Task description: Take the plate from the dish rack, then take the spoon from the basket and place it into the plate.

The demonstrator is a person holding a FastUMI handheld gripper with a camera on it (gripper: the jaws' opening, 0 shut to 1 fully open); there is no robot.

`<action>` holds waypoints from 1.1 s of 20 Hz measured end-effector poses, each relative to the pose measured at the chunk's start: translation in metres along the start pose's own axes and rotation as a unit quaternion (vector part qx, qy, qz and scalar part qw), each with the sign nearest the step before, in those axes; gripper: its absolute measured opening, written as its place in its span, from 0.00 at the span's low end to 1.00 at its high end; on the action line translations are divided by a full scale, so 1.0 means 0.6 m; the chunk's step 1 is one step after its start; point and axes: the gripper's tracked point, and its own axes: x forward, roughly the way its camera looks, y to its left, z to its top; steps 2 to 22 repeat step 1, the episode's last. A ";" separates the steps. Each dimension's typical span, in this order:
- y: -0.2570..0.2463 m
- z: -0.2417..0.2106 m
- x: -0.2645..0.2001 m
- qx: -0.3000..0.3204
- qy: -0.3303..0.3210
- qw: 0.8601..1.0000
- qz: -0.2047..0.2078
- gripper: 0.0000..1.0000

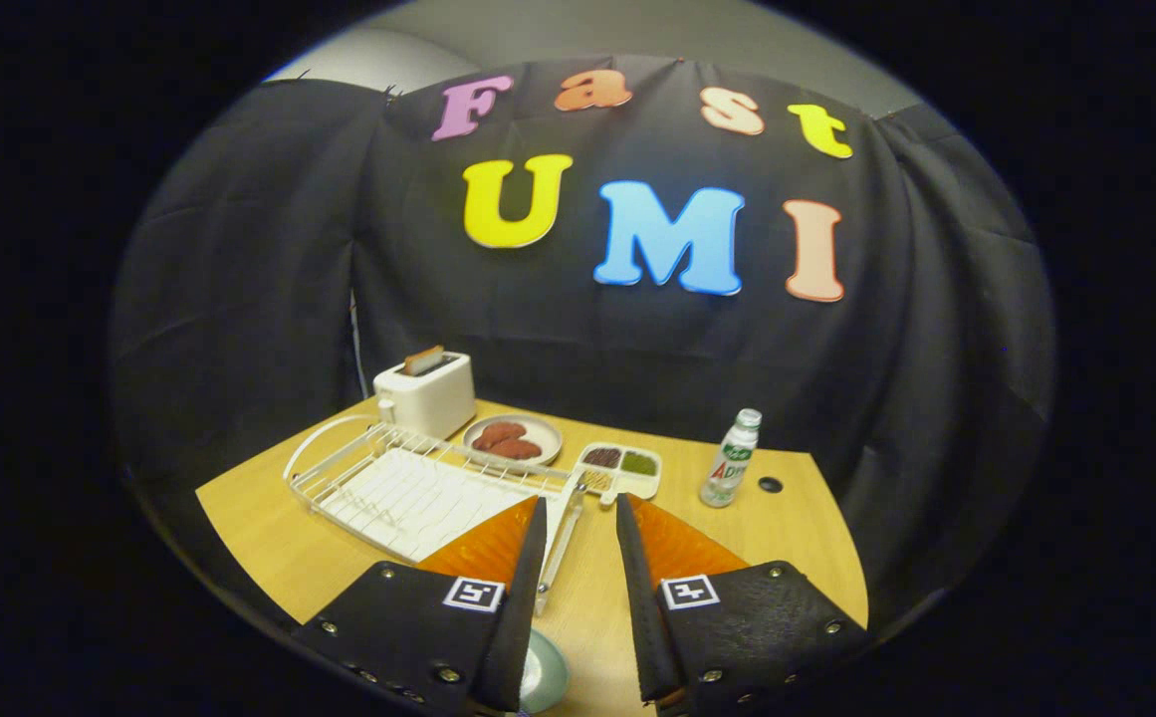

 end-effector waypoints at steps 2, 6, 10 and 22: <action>-0.022 0.023 -0.008 0.006 -0.017 1.000 -0.015 0.43; -0.022 0.023 -0.008 0.006 -0.017 1.000 -0.015 0.43; -0.022 0.023 -0.008 0.006 -0.017 1.000 -0.015 0.43; -0.022 0.023 -0.008 0.006 -0.017 1.000 -0.015 0.43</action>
